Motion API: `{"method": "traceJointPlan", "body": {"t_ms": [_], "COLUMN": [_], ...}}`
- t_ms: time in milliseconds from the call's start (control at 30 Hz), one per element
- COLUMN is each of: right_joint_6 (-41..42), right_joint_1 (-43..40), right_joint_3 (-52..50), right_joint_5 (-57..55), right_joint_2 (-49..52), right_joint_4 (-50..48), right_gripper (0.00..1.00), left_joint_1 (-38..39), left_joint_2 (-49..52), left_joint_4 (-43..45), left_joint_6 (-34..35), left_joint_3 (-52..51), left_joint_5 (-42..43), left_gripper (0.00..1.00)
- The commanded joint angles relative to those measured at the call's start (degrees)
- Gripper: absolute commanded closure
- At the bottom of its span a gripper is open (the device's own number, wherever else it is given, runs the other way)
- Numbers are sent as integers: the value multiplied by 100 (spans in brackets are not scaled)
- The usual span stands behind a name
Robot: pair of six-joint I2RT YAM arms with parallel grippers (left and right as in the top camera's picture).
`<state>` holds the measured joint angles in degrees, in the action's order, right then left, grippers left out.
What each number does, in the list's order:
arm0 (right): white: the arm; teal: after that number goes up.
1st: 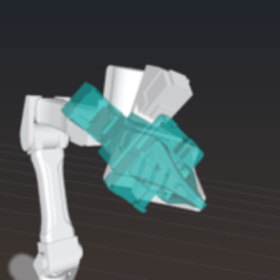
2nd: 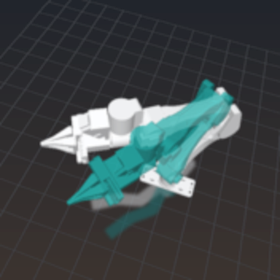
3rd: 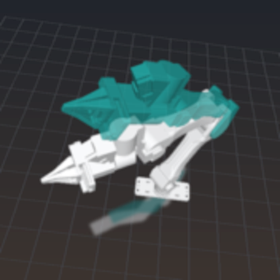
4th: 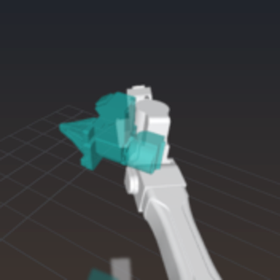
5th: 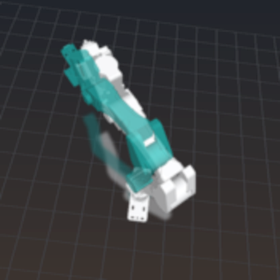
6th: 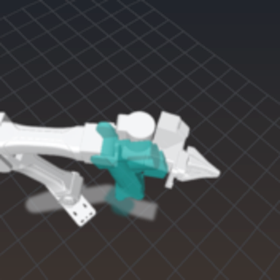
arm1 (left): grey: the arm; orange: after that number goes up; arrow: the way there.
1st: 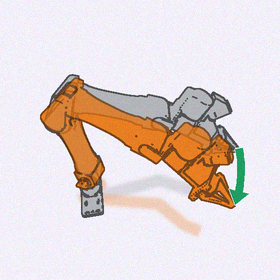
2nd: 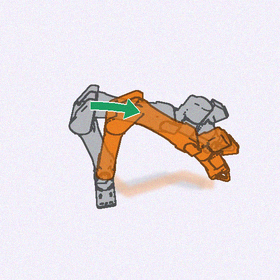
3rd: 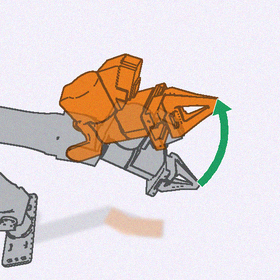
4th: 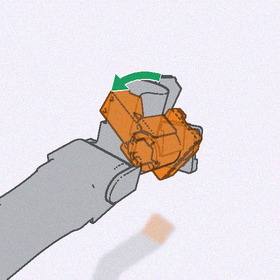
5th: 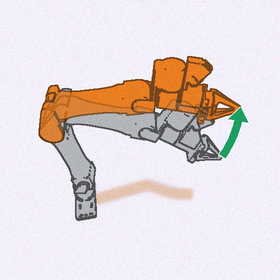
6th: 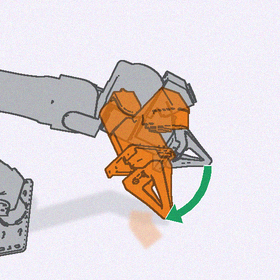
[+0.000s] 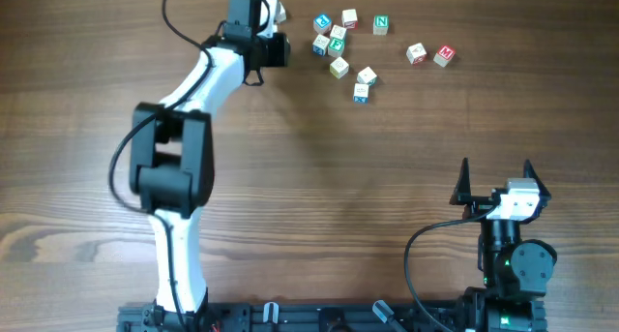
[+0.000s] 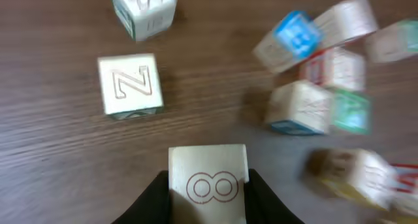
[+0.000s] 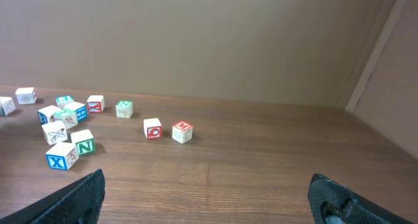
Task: Form a horizontal line
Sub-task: 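Carry the green-Z block with the left gripper toward the right, nearer the table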
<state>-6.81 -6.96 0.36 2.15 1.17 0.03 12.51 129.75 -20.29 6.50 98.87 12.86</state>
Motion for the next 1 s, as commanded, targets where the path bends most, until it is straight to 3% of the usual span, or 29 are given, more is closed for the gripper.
{"method": "traceJointPlan", "body": {"t_ms": [0,167,367,600,767,967], "right_joint_6": [-68,-66,-68,-68,-66,-68], "right_joint_1": [-35,-35,-35,-35,-35,-35], "right_joint_3": [-7,-7,-7,-7,-7,-7], "right_joint_5": [87,87,87,87,90,87], "right_joint_2": [-26,-26,-26,-26,-26,-26], "right_joint_4": [-13,-13,-13,-13,-13,-13], "right_gripper": [0,0,0,1,0,0], "left_joint_1": [92,457,1609,2474,2763,3213], "left_joint_2": [-1272,-2387,-2531,-1952,-1228,-872], "left_joint_4": [-490,-1556,-2632,-2345,-1954,-2006], "left_joint_6": [-11,-341,-798,-776,-503,931], "left_joint_3": [26,26,17,-149,-149,-149], "left_joint_5": [-55,-57,-76,-76,13,13], "left_gripper": [74,73,73,73,74,76]}}
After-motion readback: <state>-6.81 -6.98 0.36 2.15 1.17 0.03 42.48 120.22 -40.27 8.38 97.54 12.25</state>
